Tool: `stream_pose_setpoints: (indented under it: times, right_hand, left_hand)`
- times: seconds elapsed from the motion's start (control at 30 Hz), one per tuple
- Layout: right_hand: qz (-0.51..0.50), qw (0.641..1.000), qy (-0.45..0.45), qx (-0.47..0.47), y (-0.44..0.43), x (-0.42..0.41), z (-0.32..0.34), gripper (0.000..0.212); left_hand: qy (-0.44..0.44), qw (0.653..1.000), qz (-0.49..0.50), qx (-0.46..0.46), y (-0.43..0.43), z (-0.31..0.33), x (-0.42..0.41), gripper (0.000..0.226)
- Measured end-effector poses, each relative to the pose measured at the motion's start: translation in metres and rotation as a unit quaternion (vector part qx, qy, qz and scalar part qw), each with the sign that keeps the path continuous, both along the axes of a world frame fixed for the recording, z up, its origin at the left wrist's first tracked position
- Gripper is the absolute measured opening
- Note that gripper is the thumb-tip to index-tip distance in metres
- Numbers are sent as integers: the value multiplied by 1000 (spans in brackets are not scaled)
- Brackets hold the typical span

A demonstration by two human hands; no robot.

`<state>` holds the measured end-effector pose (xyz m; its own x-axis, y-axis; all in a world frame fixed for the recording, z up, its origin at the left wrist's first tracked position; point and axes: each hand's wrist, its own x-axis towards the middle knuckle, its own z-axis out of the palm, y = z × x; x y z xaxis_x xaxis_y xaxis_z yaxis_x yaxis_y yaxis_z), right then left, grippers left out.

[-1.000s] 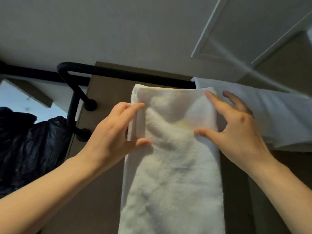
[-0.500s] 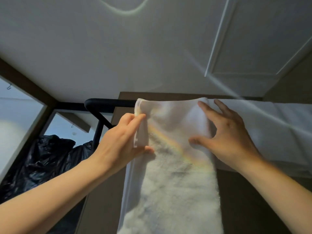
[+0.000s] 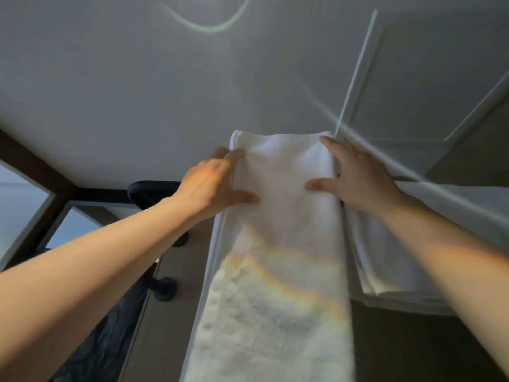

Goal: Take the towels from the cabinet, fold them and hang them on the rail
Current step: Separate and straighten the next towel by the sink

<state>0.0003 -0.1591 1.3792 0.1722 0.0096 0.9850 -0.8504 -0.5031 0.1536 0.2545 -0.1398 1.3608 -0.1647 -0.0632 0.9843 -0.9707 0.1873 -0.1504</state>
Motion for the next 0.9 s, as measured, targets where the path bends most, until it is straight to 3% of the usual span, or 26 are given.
stream_pose_setpoints:
  times: [0.1, 0.2, 0.37, 0.47, 0.67, 0.77, 0.9]
  right_hand:
    - [-58, 994, 21, 92, -8, -1, 15, 88]
    - [-66, 983, 26, 168, -16, -4, 17, 52]
    - [-67, 993, 33, 91, -14, -1, 5, 45]
    - [-74, 995, 56, 28, -12, 4, -8, 42]
    - [-46, 994, 97, 15, -10, 16, -37, 64]
    - [-92, 991, 101, 17, -11, 18, -34, 64]
    - [-96, 990, 100, 22, -10, 21, -29, 61]
  left_hand:
    - [17, 998, 33, 53, -13, 12, 3, 87]
    - [13, 993, 81, 79, -22, 17, 7, 89]
    - [-9, 995, 92, 48, -26, 20, 10, 91]
    - [-9, 992, 108, 60, -24, 21, 8, 81]
    - [-8, 983, 156, 97, -17, 21, 1, 66]
    - [21, 989, 90, 112, -11, 9, -3, 65]
    - [78, 993, -85, 25, -7, -34, -4, 74]
